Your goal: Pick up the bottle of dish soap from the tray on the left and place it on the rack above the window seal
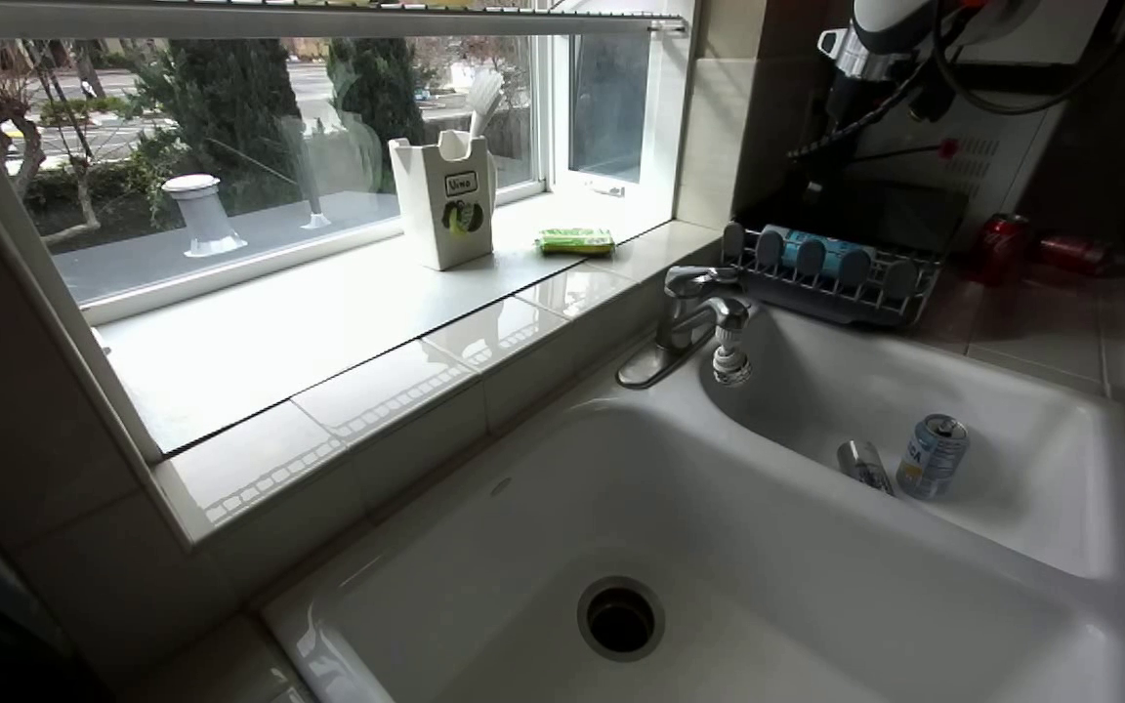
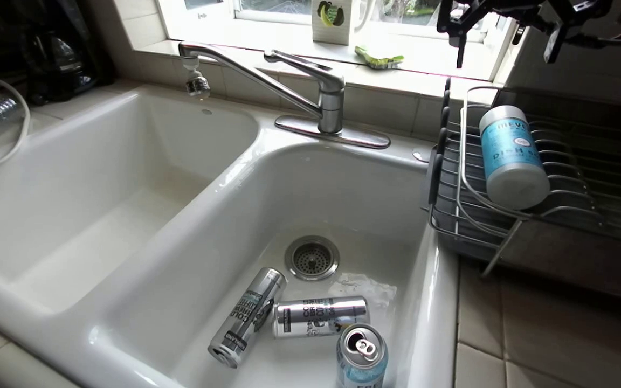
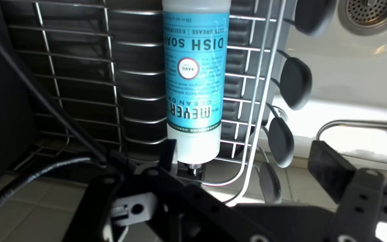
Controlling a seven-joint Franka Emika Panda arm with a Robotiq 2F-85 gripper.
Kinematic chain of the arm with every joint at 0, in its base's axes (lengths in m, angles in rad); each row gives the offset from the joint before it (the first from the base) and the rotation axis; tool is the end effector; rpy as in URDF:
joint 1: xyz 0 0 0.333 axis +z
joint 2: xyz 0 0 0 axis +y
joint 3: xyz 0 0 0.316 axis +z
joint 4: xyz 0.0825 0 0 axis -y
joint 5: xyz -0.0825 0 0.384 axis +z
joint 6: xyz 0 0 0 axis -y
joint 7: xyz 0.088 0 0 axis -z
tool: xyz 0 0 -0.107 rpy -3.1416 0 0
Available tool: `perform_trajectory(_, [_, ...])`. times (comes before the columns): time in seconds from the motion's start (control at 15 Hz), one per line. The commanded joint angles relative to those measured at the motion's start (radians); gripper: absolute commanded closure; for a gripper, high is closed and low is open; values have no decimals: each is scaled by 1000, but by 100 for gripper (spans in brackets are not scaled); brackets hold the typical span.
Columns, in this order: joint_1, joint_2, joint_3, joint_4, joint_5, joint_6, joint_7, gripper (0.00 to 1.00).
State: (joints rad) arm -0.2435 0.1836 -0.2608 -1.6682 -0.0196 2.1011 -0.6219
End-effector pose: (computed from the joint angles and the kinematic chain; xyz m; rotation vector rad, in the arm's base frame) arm 0.5665 -0.3004 0.5232 2.9322 0.1991 0.2683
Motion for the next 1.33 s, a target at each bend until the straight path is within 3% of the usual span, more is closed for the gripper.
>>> perform_trajectory(0.0, [-22,1,24,6,-4,-4,2,0])
perform_trajectory(0.47, [-110,161,45,147,161,-26,-58,0])
perform_trajectory(1.27, [-192,354,104,342,146,-49,-62,0])
